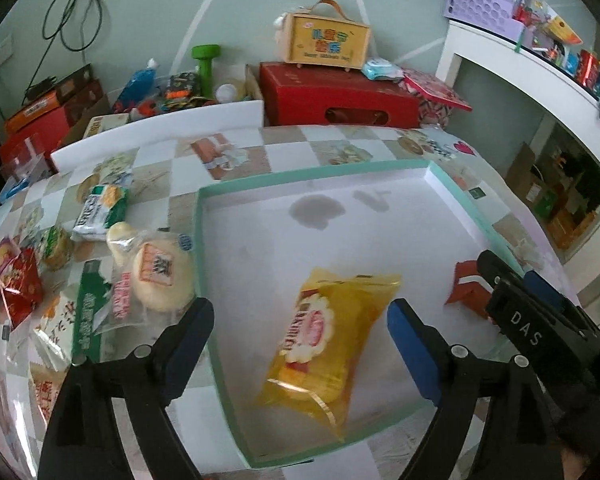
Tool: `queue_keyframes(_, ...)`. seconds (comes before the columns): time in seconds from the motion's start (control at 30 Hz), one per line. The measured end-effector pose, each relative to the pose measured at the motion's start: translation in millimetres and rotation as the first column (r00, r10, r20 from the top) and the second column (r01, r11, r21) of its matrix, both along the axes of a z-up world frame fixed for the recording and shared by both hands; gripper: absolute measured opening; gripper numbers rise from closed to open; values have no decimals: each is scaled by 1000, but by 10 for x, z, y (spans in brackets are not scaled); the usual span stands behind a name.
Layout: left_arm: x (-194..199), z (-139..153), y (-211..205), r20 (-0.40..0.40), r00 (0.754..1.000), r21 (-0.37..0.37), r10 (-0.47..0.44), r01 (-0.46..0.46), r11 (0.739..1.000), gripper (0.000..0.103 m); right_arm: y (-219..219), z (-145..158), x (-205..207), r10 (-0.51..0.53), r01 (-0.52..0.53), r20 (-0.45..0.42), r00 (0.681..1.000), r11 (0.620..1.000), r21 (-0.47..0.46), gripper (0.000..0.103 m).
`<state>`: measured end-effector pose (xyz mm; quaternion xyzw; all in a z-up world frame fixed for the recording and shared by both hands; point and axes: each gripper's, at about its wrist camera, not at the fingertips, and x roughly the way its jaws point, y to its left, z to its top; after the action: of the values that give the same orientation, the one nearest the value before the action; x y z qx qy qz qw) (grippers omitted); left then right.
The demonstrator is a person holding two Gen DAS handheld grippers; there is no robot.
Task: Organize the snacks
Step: 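Carry the yellow bag and red box over the white tray with both grippers, then open both grippers to drop the yellow bag and red box into the tray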
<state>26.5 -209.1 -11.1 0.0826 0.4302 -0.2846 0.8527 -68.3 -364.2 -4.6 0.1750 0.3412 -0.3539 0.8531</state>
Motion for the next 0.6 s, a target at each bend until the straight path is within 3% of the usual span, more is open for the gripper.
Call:
queue_keyframes(0.07, 18, 2, 79, -7, 1000, -12, 8, -8, 1000, 98, 17, -22, 30, 14, -14, -6, 1000, 1000, 10, 79)
queue_keyframes(0.13, 36, 17, 159, -4, 1000, -34, 25, -25, 999, 98, 46, -28, 54, 29, -29, -4, 1000, 1000, 12, 95)
queue_keyframes(0.2, 57, 38, 235, 1, 999, -53, 46, -46, 998, 99, 93, -19, 77, 52, -53, 7, 999, 999, 10, 103)
queue_keyframes(0.47, 143, 115, 565, 35, 992, -122, 124, -119, 985, 102, 258, -16, 188, 121, -121, -7, 993, 992, -25, 103)
queue_keyframes(0.6, 190, 123, 686, 15, 989, -164, 150, -145, 976, 102, 309, -17, 210, 132, -132, -15, 991, 991, -35, 103)
